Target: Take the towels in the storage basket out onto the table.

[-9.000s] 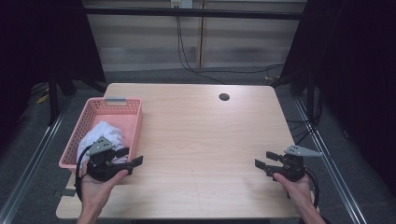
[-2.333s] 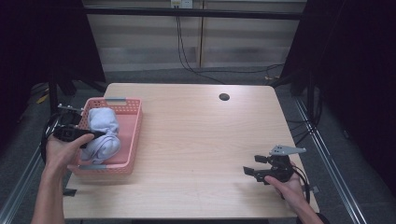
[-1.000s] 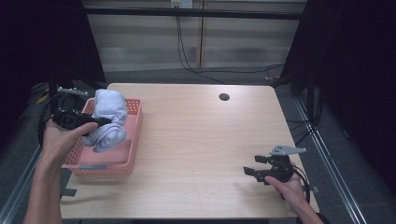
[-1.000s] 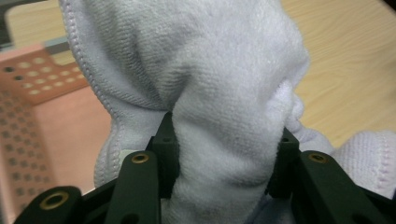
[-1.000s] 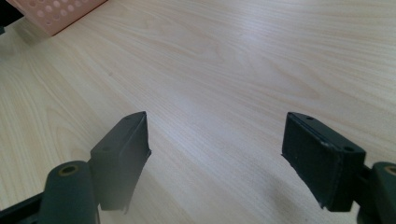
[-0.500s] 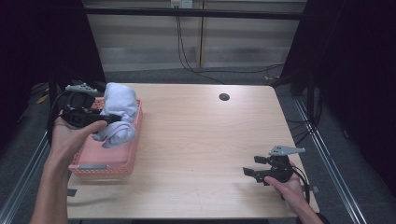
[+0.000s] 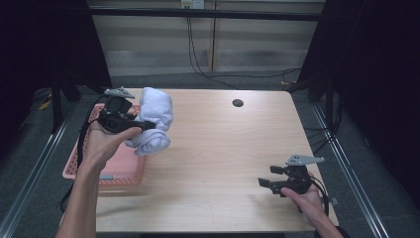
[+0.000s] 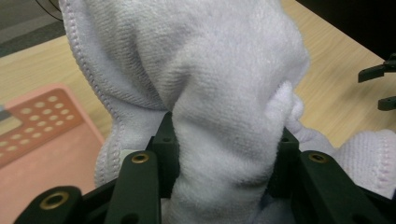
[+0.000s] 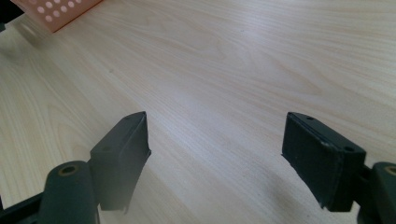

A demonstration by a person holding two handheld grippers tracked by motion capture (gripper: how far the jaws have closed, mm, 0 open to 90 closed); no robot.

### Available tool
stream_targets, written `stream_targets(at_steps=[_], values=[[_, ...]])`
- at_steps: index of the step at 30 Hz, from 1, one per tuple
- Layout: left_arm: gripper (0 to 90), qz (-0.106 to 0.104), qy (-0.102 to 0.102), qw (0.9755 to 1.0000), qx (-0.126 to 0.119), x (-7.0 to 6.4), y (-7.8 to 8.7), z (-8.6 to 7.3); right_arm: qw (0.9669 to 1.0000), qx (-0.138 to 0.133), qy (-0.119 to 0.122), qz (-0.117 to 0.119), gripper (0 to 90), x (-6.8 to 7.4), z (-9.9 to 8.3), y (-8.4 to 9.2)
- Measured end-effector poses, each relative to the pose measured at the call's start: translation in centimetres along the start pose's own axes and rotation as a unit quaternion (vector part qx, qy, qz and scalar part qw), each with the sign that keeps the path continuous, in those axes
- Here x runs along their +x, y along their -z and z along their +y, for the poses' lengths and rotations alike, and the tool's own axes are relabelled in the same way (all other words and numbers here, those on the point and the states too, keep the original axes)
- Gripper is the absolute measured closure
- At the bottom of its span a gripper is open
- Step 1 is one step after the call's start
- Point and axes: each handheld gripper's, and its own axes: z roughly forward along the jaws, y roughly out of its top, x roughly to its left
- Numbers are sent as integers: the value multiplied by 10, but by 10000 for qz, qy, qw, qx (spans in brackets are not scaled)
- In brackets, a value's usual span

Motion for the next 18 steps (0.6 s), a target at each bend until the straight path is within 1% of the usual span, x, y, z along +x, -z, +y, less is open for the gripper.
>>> stream_targets(at_steps=[2, 4, 5, 6, 8, 9, 11, 12, 13, 14, 15, 16, 18], values=[[576, -86, -67, 9999, 9, -4, -7, -1, 10000, -5, 1, 8, 227, 0, 0, 0], [575, -259, -136, 9996, 16, -8, -15, -1, 10000, 0, 12, 5, 225, -1, 0, 0], [575, -299, -82, 9995, 23, -11, -19, 0, 10000, 0, -6, 25, 222, 0, 0, -1], [575, -316, -147, 9994, 63, -12, -22, 0, 10000, -12, -17, 41, 222, 0, 1, 0], [575, -427, -33, 9991, 25, -16, -29, -1, 10000, -23, 1, 36, 221, 0, 1, -1], [575, -502, -18, 9987, -10, -18, -32, -2, 10000, -21, 3, 39, 221, 0, 1, -1], [575, -526, 0, 9986, -8, -19, -35, -3, 10000, -13, -2, 41, 220, 0, 1, -1], [575, -547, 20, 9985, -26, -22, -39, -4, 10000, -16, -1, 50, 217, 0, 1, -1], [575, -591, -40, 9982, 29, -25, -42, -5, 10000, -27, 5, 61, 217, 0, 1, -1], [574, -701, -42, 9975, 66, -30, -50, -6, 10000, -27, 0, 65, 216, 0, 1, -1], [574, -750, -50, 9972, 69, -32, -52, -7, 10000, -15, 15, 71, 215, -1, 1, -1], [574, -787, -38, 9969, 59, -34, -56, -7, 10000, -23, 15, 64, 215, 0, 1, -1], [573, -796, -40, 9968, 72, -37, -63, -8, 10000, -32, 23, 68, 215, 0, 1, -1]])
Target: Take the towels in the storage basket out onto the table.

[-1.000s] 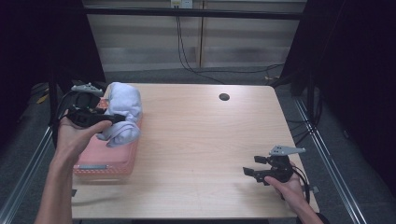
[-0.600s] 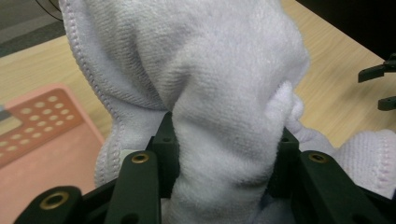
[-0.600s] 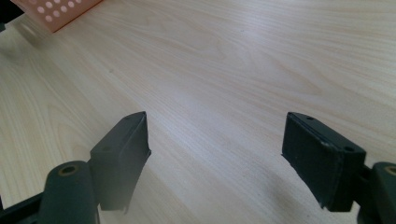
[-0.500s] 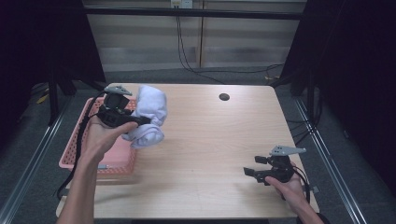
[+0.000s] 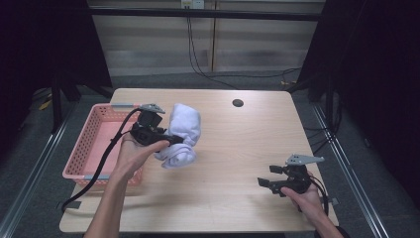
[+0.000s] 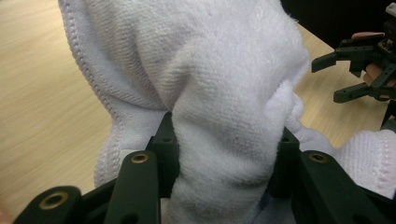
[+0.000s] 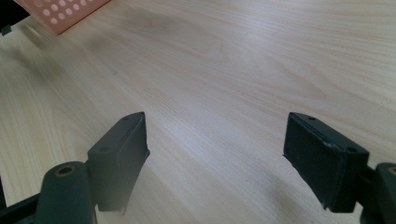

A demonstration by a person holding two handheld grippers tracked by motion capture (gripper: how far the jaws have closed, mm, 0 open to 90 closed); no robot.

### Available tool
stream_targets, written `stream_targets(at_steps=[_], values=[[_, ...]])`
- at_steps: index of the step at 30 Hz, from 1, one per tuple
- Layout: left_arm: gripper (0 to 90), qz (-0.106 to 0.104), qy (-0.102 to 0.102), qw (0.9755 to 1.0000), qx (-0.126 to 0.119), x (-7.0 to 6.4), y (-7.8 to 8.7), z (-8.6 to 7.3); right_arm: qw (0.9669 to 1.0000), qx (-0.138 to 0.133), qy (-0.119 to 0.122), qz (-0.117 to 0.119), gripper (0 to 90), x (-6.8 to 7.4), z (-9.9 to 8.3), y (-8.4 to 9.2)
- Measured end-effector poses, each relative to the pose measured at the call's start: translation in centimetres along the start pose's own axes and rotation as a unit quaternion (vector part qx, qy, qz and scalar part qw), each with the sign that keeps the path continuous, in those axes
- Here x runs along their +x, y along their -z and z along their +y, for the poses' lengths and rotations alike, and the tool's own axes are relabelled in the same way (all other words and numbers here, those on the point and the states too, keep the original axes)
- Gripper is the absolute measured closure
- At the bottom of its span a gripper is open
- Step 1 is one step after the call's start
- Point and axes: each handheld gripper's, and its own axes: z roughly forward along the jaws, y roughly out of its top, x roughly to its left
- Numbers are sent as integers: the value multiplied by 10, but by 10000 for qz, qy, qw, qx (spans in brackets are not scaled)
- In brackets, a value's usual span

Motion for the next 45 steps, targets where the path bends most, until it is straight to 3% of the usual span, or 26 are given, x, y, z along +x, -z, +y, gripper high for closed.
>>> stream_targets(at_steps=[5, 9, 10, 11, 12, 17, 18, 20, 23, 25, 28, 31, 32, 35, 36, 39, 42, 43, 45], values=[[567, 90, -69, 9998, 175, -8, -28, -7, 10000, 3, 1, -28, 215, 0, 0, 0], [563, -75, -81, 9996, 263, -14, -47, -14, 10000, -20, 28, -15, 223, 0, 0, 0], [563, -169, -69, 9994, 282, -18, -61, -19, 10000, -16, 33, -19, 223, 0, 0, 0], [562, -169, -69, 9994, 282, -18, -61, -19, 10000, -16, 33, -19, 223, 0, 0, 0], [561, -223, -90, 9991, 360, -20, -71, -23, 10000, -17, 33, -18, 223, 1, 0, 0], [545, -320, -71, 9990, 296, -24, -86, -30, 9999, 22, 99, -77, 223, 1, 0, 0], [533, -301, -66, 9990, 320, -27, -94, -35, 9993, 100, 259, -235, 222, 5, -1, -1], [486, -205, -118, 9990, 369, -27, -102, -39, 9992, 138, 327, -190, 225, 8, -1, -3], [362, -327, -8, 9992, 212, -27, -109, -42, 9989, 168, 401, -202, 232, 13, -1, -4], [290, -376, 16, 9992, 138, -28, -107, -42, 9981, 206, 505, -300, 230, 17, 0, -5], [244, -180, -149, 9997, -74, -32, -95, -41, 9959, 294, 742, -424, 223, 27, 5, -7], [210, -52, -70, 9997, -233, -34, -83, -39, 9952, 291, 856, -365, 218, 35, 11, -10], [229, -139, -31, 9987, -479, -35, -69, -40, 9947, 215, 955, -325, 215, 44, 19, -13], [236, -99, -23, 9986, -511, -34, -58, -44, 9947, 143, 994, -198, 214, 54, 30, -20], [243, 25, -1, 9988, -486, -35, -49, -51, 9944, 48, 1048, -100, 211, 63, 42, -29], [362, 25, 11, 9984, -561, -34, -40, -61, 9938, 17, 1116, -10, 218, 72, 55, -40], [433, 45, 136, 9984, -550, -35, -33, -87, 9927, -96, 1177, 258, 270, 84, 82, -64], [457, 45, 136, 9984, -550, -35, -33, -87, 9927, -96, 1166, 301, 277, 86, 87, -71], [514, -60, 259, 9983, -512, -35, -33, -106, 9925, -65, 1176, 322, 306, 90, 94, -85]])
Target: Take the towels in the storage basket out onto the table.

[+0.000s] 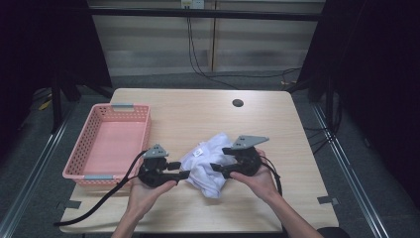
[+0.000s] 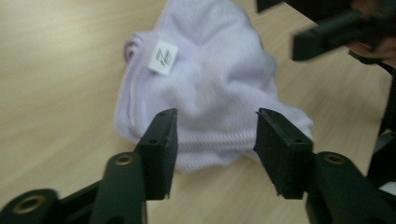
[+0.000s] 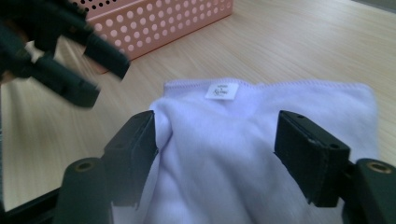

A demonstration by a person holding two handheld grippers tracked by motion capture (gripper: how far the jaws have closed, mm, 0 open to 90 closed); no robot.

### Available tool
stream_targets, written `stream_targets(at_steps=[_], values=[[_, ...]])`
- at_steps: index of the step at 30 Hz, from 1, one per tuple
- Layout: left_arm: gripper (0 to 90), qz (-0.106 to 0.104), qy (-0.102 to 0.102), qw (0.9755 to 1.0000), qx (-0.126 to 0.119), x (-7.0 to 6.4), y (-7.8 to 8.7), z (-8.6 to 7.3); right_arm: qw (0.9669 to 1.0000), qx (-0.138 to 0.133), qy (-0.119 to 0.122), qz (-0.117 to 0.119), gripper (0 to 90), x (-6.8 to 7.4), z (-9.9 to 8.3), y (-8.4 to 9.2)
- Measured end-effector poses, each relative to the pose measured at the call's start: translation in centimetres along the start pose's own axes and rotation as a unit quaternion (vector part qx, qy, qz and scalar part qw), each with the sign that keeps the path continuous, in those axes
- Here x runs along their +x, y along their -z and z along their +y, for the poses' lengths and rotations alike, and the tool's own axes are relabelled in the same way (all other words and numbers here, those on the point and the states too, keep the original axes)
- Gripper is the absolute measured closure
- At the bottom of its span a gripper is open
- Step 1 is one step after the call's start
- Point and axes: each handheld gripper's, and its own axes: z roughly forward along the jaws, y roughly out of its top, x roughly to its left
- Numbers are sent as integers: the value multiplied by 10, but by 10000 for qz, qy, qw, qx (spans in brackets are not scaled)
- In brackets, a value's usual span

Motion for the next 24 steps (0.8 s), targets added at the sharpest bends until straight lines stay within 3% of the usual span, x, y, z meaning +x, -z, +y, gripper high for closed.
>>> stream_targets(at_steps=[2, 3, 5, 7, 9, 13, 15, 16, 18, 19, 22, 24], values=[[519, 42, 57, 10000, 28, -1, 0, -10, 9997, 209, 113, -59, 337, 0, 1, -16], [518, -8, 102, 9999, 38, -1, -1, -14, 9991, 353, 183, -154, 389, -1, -1, -22], [493, 45, 192, 9997, 133, 3, -8, -23, 9978, 620, 81, -226, 559, -8, -10, -33], [461, 39, 252, 9995, 173, 8, -17, -24, 9983, 565, -159, -45, 681, -17, -16, -31], [460, 71, 225, 9997, 73, 12, -25, -19, 9981, 538, -288, 89, 748, -22, -19, -26], [465, 214, 131, 9997, 29, 17, -36, -10, 9977, 597, -274, 152, 787, -26, -24, -20], [471, 208, 215, 9995, -97, 23, -40, -6, 9975, 620, -271, 184, 791, -28, -26, -18], [483, 328, 98, 9994, 31, 23, -45, -4, 9972, 646, -256, 266, 791, -30, -28, -17], [474, 317, 64, 9995, 22, 24, -47, -4, 9973, 618, -309, 254, 791, -31, -29, -15], [470, 172, 131, 9998, 9, 24, -51, -5, 9971, 618, -396, 193, 784, -35, -31, -12], [561, 80, -176, 9998, 43, 21, -51, -2, 9972, 562, -465, 154, 761, -40, -34, -7], [737, 5, -215, 9998, 25, 21, -50, -1, 9970, 560, -507, 190, 754, -41, -36, -6]])
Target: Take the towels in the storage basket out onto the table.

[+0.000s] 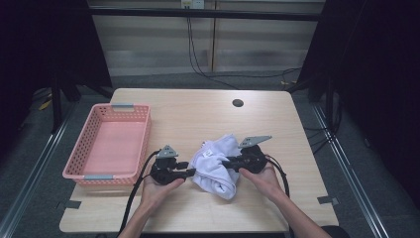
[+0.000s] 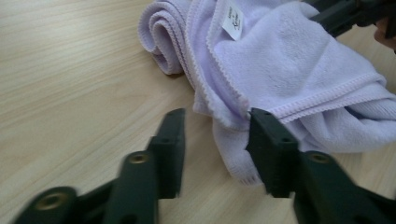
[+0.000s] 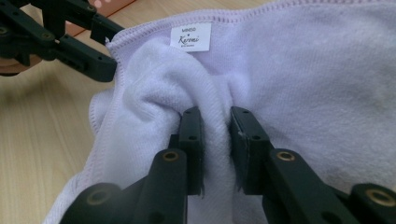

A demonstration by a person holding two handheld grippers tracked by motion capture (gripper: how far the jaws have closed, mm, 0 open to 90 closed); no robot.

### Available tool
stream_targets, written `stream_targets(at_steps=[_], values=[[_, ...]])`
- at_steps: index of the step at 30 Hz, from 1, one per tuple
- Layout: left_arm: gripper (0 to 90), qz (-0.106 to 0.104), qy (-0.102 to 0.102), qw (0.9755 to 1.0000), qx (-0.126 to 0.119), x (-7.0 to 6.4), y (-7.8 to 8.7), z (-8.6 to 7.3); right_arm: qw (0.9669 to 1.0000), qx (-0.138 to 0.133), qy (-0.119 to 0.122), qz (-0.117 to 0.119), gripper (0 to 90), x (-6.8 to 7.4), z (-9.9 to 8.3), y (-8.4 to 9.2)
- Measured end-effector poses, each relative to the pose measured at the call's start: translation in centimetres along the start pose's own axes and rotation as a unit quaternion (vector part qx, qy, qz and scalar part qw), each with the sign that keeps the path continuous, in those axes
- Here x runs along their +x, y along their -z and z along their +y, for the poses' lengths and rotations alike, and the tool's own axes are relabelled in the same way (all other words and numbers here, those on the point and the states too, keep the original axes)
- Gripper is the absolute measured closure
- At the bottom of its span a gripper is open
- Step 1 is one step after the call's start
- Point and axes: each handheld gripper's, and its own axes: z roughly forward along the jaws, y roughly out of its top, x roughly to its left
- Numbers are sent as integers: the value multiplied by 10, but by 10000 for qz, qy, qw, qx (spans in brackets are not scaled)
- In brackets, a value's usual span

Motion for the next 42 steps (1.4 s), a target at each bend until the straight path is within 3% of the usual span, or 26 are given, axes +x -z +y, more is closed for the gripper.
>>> stream_targets(at_steps=[2, 5, 7, 10, 13, 16, 19, 22, 25, 27, 28, 29, 30, 32, 33, 34, 35, 38, 42], values=[[794, -75, 113, 9997, -192, 4, 7, 4, 10000, 32, 11, 31, 733, -3, -3, 3], [810, 68, 196, 9997, -145, 9, 9, 3, 10000, 70, 55, 11, 718, -4, -4, 7], [776, 96, 283, 9994, -191, 11, 8, 4, 10000, 55, 53, 52, 705, -6, -5, 8], [684, -32, 382, 9986, -355, 10, 6, 6, 9999, 0, 54, 113, 650, -7, -7, 8], [585, -137, 428, 9987, -233, 11, -1, 9, 9998, -3, 139, 125, 578, -3, -6, 9], [572, -185, 414, 9988, -179, 9, -8, 11, 9996, 15, 269, 75, 536, 1, -5, 11], [613, -224, 273, 9994, 12, 6, -16, 10, 9994, -171, 266, 101, 510, 3, -1, 18], [712, -283, 125, 9994, 161, 3, -23, 8, 9985, -413, 286, 203, 508, 6, 6, 22], [848, -337, 43, 9993, 173, 1, -22, 8, 9980, -423, 296, 363, 487, 10, 12, 14], [869, -427, 57, 9989, 156, -1, -20, 9, 9980, -321, 357, 415, 463, 14, 14, 6], [873, -404, -2, 9990, 169, -3, -18, 9, 9979, -286, 367, 448, 474, 16, 15, 1], [876, -394, -32, 9991, 158, -4, -16, 9, 9980, -246, 384, 440, 570, 17, 16, -2], [877, -449, -20, 9989, 113, -5, -13, 9, 9984, -252, 419, 290, 698, 17, 16, -4], [878, -499, -5, 9987, 60, -5, -10, 10, 9990, -258, 335, 158, 806, 14, 16, -2], [879, -505, -14, 9987, -105, -7, -1, 12, 9991, -285, 289, 153, 822, 11, 17, 2], [881, -505, -14, 9987, -105, -7, -1, 12, 9991, -285, 289, 153, 822, 11, 17, 2], [881, -520, 22, 9982, -301, -7, 10, 15, 9989, -441, 184, 40, 832, 6, 18, 12], [883, -440, 74, 9972, -592, -5, 25, 19, 9977, -639, 85, -194, 837, -5, 20, 29], [884, -301, 31, 9961, -828, -4, 46, 27, 9947, -877, -57, -533, 845, -22, 27, 54]])
